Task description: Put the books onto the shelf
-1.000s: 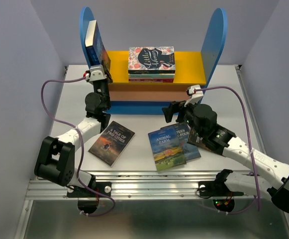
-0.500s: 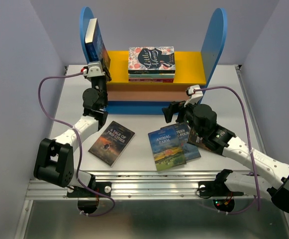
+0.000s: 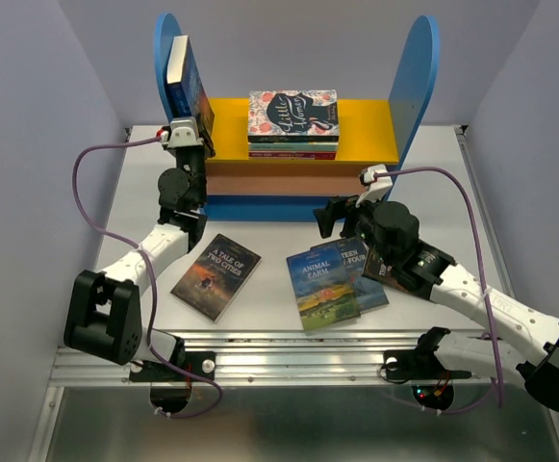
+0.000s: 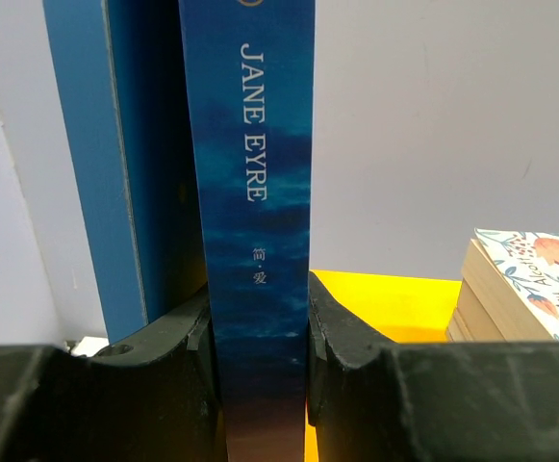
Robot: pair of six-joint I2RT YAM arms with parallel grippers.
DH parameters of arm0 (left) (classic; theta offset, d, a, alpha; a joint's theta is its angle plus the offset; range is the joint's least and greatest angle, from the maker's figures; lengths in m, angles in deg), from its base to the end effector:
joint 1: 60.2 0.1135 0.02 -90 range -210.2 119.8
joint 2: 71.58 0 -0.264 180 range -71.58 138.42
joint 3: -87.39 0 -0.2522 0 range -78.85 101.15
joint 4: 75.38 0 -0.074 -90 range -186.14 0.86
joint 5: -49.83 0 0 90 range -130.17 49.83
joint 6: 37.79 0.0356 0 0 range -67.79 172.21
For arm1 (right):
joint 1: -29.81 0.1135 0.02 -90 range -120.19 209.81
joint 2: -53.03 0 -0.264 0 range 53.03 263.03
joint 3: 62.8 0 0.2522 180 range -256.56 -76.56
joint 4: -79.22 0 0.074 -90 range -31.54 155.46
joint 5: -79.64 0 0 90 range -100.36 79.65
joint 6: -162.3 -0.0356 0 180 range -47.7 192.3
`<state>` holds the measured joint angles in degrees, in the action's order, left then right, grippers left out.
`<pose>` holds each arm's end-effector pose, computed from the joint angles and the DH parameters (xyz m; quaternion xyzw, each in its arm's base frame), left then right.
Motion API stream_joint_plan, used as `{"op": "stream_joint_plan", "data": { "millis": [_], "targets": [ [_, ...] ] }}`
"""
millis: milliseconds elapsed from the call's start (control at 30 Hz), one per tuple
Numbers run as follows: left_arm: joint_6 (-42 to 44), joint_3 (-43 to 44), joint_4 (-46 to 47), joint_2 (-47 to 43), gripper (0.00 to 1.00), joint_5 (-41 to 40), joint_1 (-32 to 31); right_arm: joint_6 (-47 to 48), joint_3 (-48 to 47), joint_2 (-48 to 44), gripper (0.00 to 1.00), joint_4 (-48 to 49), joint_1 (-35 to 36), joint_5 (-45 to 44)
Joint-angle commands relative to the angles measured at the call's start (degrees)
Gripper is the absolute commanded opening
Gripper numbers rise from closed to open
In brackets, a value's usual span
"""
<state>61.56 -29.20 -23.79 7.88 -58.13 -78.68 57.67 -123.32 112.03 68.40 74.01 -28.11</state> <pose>0.2898 -0.0853 0.3660 -0.0260 0.4721 0.0013 0.8812 0.1815 0.1614 0.3290 -0.0956 0.7535 0.2118 0.6150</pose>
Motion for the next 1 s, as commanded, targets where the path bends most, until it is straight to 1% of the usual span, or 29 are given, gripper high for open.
{"op": "stream_joint_plan", "data": {
  "millis": [0, 67, 133, 167, 433, 667, 700, 733, 767, 967],
  "targets": [
    [-0.20, 0.63, 2.33, -3.52, 0.36, 1.61, 0.38, 1.10, 0.36, -0.20, 1.00, 1.37, -0.26, -0.26],
    [-0.47, 0.27, 2.07, -3.96, 0.39, 1.69, 0.38, 1.19, 0.27, -0.20, 1.00, 1.37, -0.26, -0.26],
    [-0.90, 0.27, 1.29, -4.22, 0.39, 1.78, 0.46, 1.27, 0.36, -0.12, 1.00, 1.37, -0.26, -0.35],
    [-0.99, 0.10, 1.19, -4.40, 0.42, 1.78, 0.38, 1.36, 0.27, 0.06, 1.00, 1.28, -0.26, -0.35],
    [-1.70, -1.22, 1.10, -5.46, 0.44, 0.91, 0.37, 1.27, 0.36, 0.06, 1.00, 1.28, -0.26, 0.09],
    [-2.31, -1.40, 0.23, -6.16, 0.52, 1.08, 0.37, 1.19, 0.44, -0.12, 1.00, 1.28, -0.26, 0.44],
    [-2.49, -1.40, 0.05, -6.25, 0.54, 1.34, 0.37, 1.19, 0.36, -0.12, 1.00, 1.37, -0.26, 0.36],
    [-2.84, -1.48, -0.21, -6.42, 0.59, 1.78, 0.37, 1.19, 0.36, -0.03, 1.00, 1.37, -0.26, 0.36],
    [-3.19, -1.57, -0.30, -6.60, 0.60, 1.96, 0.37, 1.19, 0.36, -0.03, 1.00, 1.28, -0.26, 0.53],
    [-4.68, -2.36, -0.57, -7.91, 0.61, 2.57, 0.29, 1.10, 0.44, 0.06, 1.00, 1.37, -0.26, 0.27]
  ]
}}
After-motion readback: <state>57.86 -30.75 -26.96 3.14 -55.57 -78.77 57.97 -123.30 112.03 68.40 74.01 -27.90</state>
